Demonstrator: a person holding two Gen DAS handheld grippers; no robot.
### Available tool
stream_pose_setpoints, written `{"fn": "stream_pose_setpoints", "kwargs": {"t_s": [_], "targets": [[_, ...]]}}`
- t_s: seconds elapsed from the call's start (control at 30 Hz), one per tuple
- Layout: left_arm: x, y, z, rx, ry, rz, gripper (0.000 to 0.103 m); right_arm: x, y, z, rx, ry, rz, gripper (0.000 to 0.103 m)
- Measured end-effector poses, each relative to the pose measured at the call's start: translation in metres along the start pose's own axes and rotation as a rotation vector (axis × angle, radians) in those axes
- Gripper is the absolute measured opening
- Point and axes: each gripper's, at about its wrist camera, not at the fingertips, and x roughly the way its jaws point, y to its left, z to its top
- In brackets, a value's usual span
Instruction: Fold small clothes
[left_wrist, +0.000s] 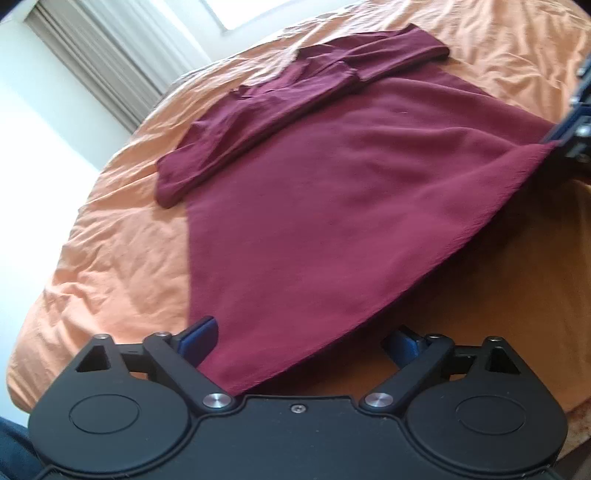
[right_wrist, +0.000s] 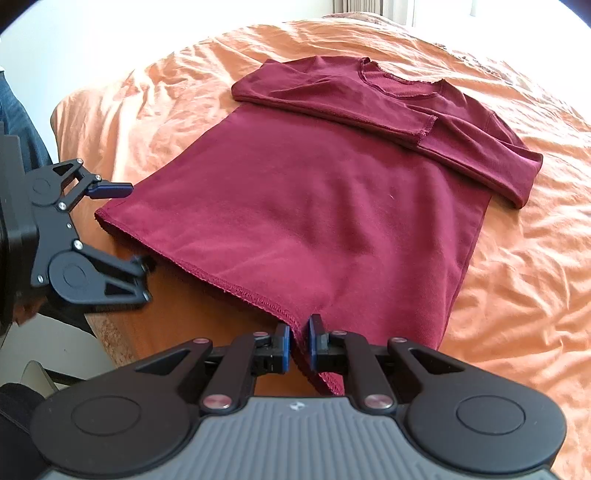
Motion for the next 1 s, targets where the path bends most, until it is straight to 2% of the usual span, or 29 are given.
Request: {"fn": "stream_pose_setpoints", "kwargs": {"t_s": [0.1, 0.17, 0.2, 0.27, 0.3, 0.33, 0.37, 0.43, 0.67, 0.87, 1.0], "targets": [[0.001, 0.012, -0.004, -0.003, 0.006, 0.013, 0.079, 0.002, 0.001, -0.001, 0.004, -0.002, -0.002, 0.011], [0.002, 0.019, -0.007, 0.016, 0.014, 0.010, 0.061, 0.003, 0.001, -0.003, 0.007, 0.005, 0.002, 0.011], [0.002, 0.021, -0.008, 0.025, 0.015, 0.012, 0.057, 0.004, 0.002, -0.003, 0.007, 0.007, 0.001, 0.011], [0.002, 0.026, -0.010, 0.049, 0.013, 0.021, 0.042, 0.006, 0.002, -0.005, 0.001, 0.010, -0.002, 0.010], [0.002, 0.027, -0.011, 0.064, 0.011, 0.029, 0.039, 0.007, 0.003, -0.005, -0.009, 0.013, -0.008, 0.010], [0.002, 0.027, -0.012, 0.079, 0.004, 0.043, 0.029, 0.008, 0.006, -0.006, -0.027, 0.016, -0.014, 0.008], [0.002, 0.027, -0.013, 0.093, -0.009, 0.064, 0.015, 0.008, 0.009, -0.007, -0.045, 0.019, -0.020, 0.007], [0.003, 0.027, -0.014, 0.113, -0.016, 0.069, 0.006, 0.008, 0.014, -0.009, -0.088, 0.022, -0.026, 0.007], [-0.012, 0.026, -0.020, 0.165, -0.073, 0.065, 0.004, -0.007, 0.021, -0.019, -0.175, -0.003, -0.007, 0.006], [-0.025, 0.031, -0.030, 0.147, -0.080, 0.039, 0.003, -0.021, 0.023, -0.026, -0.205, -0.006, 0.024, 0.006], [-0.033, 0.031, -0.029, 0.129, -0.090, 0.035, 0.003, -0.033, 0.029, -0.035, -0.234, 0.020, 0.075, 0.006]]}}
